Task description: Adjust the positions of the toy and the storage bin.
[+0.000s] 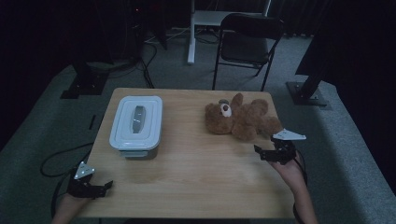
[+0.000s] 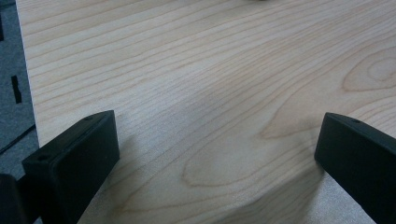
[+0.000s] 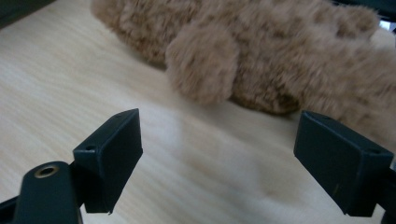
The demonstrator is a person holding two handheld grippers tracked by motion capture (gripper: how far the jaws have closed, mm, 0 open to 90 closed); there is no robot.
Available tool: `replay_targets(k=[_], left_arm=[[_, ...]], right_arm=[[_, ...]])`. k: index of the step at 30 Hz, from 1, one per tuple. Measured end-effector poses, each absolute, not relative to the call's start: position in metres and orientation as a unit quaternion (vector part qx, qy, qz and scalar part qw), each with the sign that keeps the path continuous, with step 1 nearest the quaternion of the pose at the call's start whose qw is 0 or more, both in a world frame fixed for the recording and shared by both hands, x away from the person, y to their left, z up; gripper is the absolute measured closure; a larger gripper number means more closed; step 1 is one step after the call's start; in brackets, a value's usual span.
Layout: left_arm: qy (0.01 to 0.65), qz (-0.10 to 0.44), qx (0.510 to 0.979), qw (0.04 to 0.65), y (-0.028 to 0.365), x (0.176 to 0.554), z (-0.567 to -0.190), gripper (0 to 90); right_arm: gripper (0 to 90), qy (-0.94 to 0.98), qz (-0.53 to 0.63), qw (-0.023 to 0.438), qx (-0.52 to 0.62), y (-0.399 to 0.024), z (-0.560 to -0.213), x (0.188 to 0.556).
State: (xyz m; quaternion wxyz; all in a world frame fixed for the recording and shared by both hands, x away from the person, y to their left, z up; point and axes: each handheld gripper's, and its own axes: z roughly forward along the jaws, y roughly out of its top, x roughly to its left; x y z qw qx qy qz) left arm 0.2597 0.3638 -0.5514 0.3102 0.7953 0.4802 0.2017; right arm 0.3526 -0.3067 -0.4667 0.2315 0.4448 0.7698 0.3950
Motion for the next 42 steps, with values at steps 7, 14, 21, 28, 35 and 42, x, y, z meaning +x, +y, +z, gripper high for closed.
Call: replay_targets(k=[7, 14, 21, 28, 35, 42], left_arm=[[0.48, 0.202, 0.795, 0.31, 0.364, 0.26, -0.551, 0.7], [0.48, 0.202, 0.795, 0.31, 0.364, 0.26, -0.551, 0.7], [0.48, 0.202, 0.795, 0.31, 0.364, 0.26, -0.551, 0.7], [0.481, 0.202, 0.795, 0.31, 0.364, 0.26, -0.551, 0.7], [0.481, 0.202, 0.795, 0.31, 0.364, 0.259, -0.551, 0.7], [0.482, 0.202, 0.794, 0.31, 0.364, 0.259, -0.551, 0.7]], right_arm=[[15.7, 0.765, 0.393, 0.241, 0.45, -0.307, -0.456, 0.37], [15.7, 0.761, 0.395, 0.243, 0.453, -0.304, -0.45, 0.385], [15.7, 0.757, 0.396, 0.243, 0.46, -0.3, -0.445, 0.405], [15.8, 0.753, 0.371, 0.254, 0.48, -0.305, -0.447, 0.425], [15.7, 0.736, 0.345, 0.261, 0.521, -0.333, -0.457, 0.431], [15.4, 0.731, 0.329, 0.248, 0.545, -0.351, -0.471, 0.429]])
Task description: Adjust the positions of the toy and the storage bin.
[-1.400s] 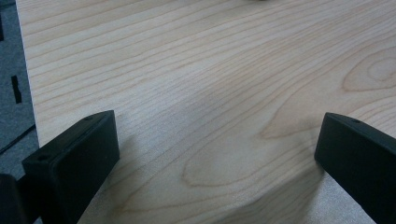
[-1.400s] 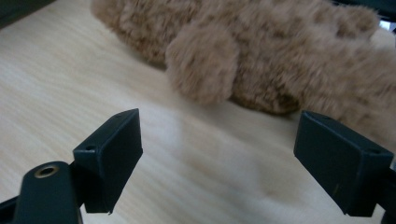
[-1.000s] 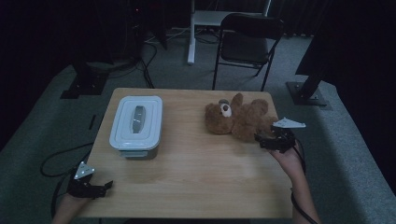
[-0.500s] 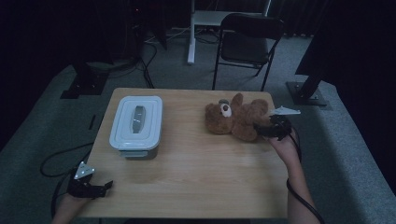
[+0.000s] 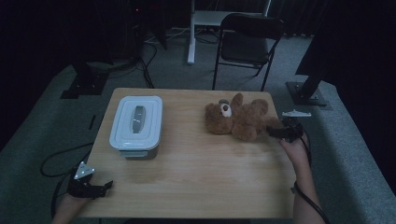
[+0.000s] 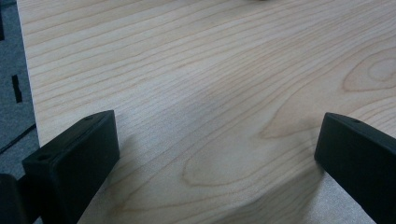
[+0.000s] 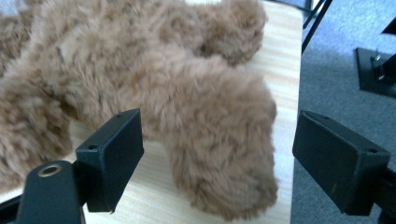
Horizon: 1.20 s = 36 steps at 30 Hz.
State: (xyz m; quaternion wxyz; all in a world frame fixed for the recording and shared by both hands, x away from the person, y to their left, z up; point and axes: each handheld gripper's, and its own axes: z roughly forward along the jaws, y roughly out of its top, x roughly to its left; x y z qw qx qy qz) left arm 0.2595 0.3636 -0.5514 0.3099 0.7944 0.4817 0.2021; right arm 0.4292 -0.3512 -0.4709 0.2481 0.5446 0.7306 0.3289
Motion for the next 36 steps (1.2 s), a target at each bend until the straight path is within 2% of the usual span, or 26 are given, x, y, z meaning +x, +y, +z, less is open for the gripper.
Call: replay_targets(k=[6, 11, 13, 14, 18, 23, 30, 36], left_arm=[[0.483, 0.202, 0.794, 0.31, 0.364, 0.259, -0.551, 0.7], [0.483, 0.203, 0.794, 0.31, 0.364, 0.259, -0.551, 0.7], [0.483, 0.203, 0.794, 0.31, 0.364, 0.259, -0.551, 0.7], [0.483, 0.203, 0.794, 0.309, 0.364, 0.259, -0.551, 0.7], [0.483, 0.203, 0.794, 0.309, 0.363, 0.259, -0.551, 0.7], [0.484, 0.203, 0.793, 0.309, 0.363, 0.259, -0.551, 0.7], [0.484, 0.203, 0.793, 0.309, 0.363, 0.259, -0.551, 0.7], [0.484, 0.203, 0.793, 0.309, 0.363, 0.259, -0.551, 0.7]], right_arm=[[15.5, 0.728, 0.331, 0.233, 0.553, -0.353, -0.483, 0.429], [26.7, 0.728, 0.328, 0.233, 0.555, -0.351, -0.488, 0.428], [28.0, 0.729, 0.329, 0.233, 0.553, -0.35, -0.488, 0.428], [42.3, 0.729, 0.319, 0.247, 0.553, -0.349, -0.489, 0.427], [53.7, 0.725, 0.328, 0.251, 0.552, -0.353, -0.489, 0.423], [63.2, 0.742, 0.309, 0.26, 0.535, -0.347, -0.491, 0.42], [66.1, 0.75, 0.296, 0.277, 0.523, -0.337, -0.495, 0.406], [66.0, 0.749, 0.298, 0.274, 0.524, -0.33, -0.497, 0.391]])
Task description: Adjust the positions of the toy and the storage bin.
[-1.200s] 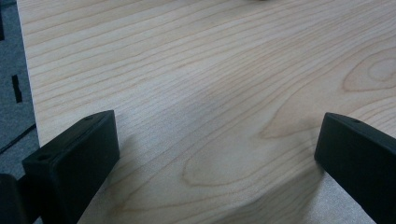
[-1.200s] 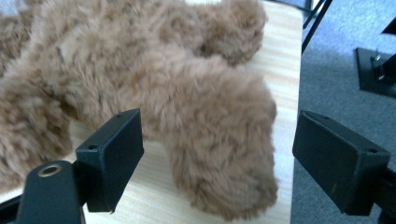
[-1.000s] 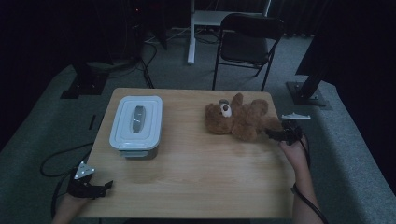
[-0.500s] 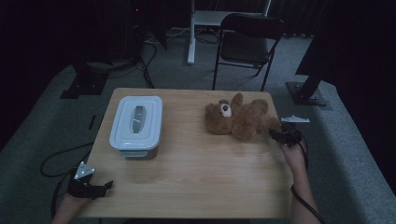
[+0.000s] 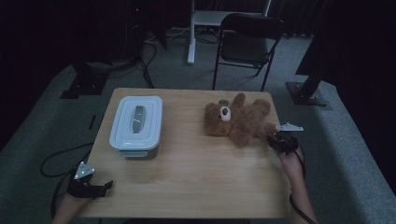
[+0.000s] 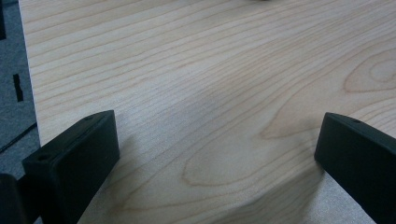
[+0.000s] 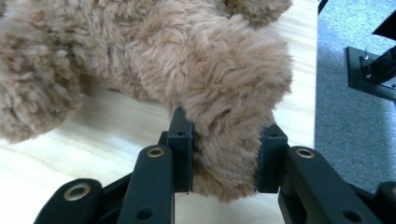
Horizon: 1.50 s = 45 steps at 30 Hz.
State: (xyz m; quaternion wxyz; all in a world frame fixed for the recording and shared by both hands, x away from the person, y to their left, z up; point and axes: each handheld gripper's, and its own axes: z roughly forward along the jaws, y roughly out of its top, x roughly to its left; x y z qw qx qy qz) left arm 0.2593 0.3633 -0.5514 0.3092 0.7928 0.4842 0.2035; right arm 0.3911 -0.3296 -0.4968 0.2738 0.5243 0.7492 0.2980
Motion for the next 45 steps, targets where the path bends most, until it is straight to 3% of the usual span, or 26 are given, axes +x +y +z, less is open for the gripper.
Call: replay_targets(k=[24, 45], left_arm=[[0.485, 0.204, 0.793, 0.309, 0.363, 0.259, -0.551, 0.7], [0.485, 0.204, 0.792, 0.309, 0.363, 0.259, -0.551, 0.7]], right_arm=[[65.9, 0.787, 0.316, 0.258, 0.463, -0.271, -0.488, 0.343], [59.4, 0.811, 0.396, 0.174, 0.394, -0.205, -0.477, 0.307]])
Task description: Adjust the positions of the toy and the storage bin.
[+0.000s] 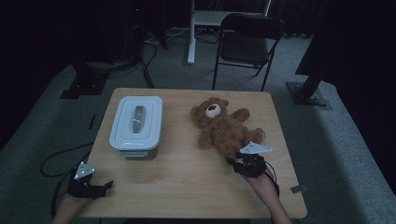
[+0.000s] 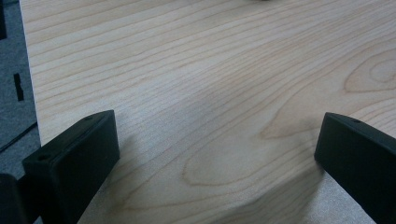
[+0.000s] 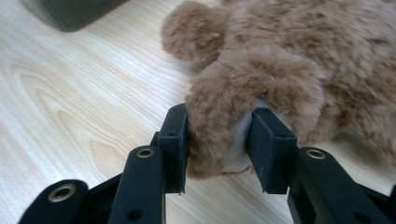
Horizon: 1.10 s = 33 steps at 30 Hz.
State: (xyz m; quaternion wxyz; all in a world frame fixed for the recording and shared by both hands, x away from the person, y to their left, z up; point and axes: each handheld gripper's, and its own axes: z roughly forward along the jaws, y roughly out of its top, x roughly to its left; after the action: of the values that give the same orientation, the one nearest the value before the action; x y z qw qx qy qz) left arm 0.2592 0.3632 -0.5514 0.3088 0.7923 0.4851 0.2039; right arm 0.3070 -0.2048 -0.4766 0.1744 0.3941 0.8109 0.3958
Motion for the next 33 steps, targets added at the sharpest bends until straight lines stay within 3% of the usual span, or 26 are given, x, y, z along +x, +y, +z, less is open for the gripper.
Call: replay_targets(k=[10, 13, 19, 25, 27, 33], left_arm=[[0.485, 0.204, 0.792, 0.309, 0.363, 0.259, -0.551, 0.7], [0.485, 0.204, 0.792, 0.309, 0.363, 0.259, -0.551, 0.7], [0.485, 0.204, 0.792, 0.309, 0.363, 0.259, -0.551, 0.7], [0.486, 0.204, 0.792, 0.31, 0.363, 0.259, -0.551, 0.7], [0.485, 0.204, 0.792, 0.309, 0.363, 0.259, -0.551, 0.7], [0.485, 0.204, 0.792, 0.309, 0.363, 0.259, -0.551, 0.7]], right_arm=[[61.4, 0.824, 0.412, 0.141, 0.361, -0.172, -0.481, 0.316], [57.1, 0.832, 0.413, 0.136, 0.343, -0.154, -0.48, 0.314], [53.1, 0.815, 0.442, 0.139, 0.347, -0.162, -0.46, 0.313], [42.1, 0.779, 0.445, 0.18, 0.403, -0.19, -0.434, 0.343], [41.2, 0.776, 0.446, 0.182, 0.407, -0.192, -0.433, 0.348], [28.0, 0.758, 0.423, 0.176, 0.464, -0.2, -0.44, 0.392]])
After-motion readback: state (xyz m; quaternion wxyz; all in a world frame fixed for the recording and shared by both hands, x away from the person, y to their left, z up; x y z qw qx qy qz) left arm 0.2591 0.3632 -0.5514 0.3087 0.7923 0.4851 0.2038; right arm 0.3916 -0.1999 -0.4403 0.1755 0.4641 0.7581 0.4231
